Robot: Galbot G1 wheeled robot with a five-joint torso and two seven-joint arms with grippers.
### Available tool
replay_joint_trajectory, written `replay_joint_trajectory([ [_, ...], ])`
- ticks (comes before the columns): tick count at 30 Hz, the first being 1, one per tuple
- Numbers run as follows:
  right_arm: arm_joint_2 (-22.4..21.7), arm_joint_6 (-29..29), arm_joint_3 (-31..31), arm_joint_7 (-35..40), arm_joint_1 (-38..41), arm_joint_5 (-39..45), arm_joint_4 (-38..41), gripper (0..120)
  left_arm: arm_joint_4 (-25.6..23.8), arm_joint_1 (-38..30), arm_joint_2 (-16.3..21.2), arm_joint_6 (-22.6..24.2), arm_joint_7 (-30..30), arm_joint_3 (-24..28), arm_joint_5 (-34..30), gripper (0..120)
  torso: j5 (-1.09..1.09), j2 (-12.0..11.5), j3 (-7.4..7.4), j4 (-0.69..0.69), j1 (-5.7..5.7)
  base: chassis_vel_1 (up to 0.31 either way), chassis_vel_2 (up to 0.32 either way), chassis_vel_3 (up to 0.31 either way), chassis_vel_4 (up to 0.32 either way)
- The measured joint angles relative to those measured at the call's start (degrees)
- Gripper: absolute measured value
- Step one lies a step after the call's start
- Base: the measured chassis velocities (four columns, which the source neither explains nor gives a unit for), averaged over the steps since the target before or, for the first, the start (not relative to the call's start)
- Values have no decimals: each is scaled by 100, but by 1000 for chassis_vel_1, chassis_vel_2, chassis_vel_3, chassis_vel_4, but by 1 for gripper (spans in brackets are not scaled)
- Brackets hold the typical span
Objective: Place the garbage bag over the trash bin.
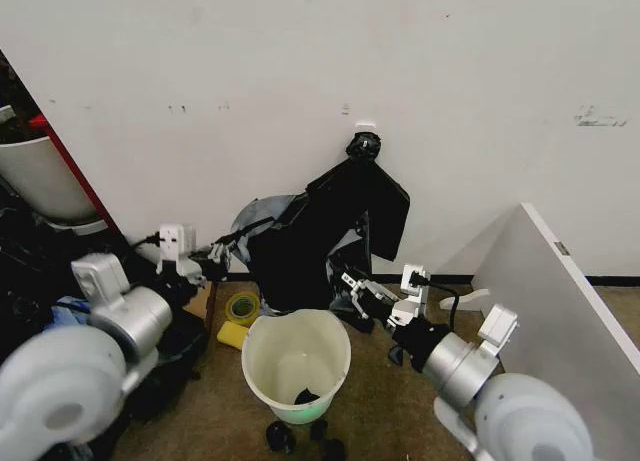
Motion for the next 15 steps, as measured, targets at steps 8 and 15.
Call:
replay_joint_trajectory([
  [8,-641,43,898,-325,71,1144,-10,0,4,-913,514,233,-21,-272,-1605,0,1,0,0,0,0,0,0,0,0],
  [15,-1513,147,1609,-561,282,2331,-14,0,-2,-2117,1108,558,-515,-264,-3326,0,1,0,0,0,0,0,0,0,0],
])
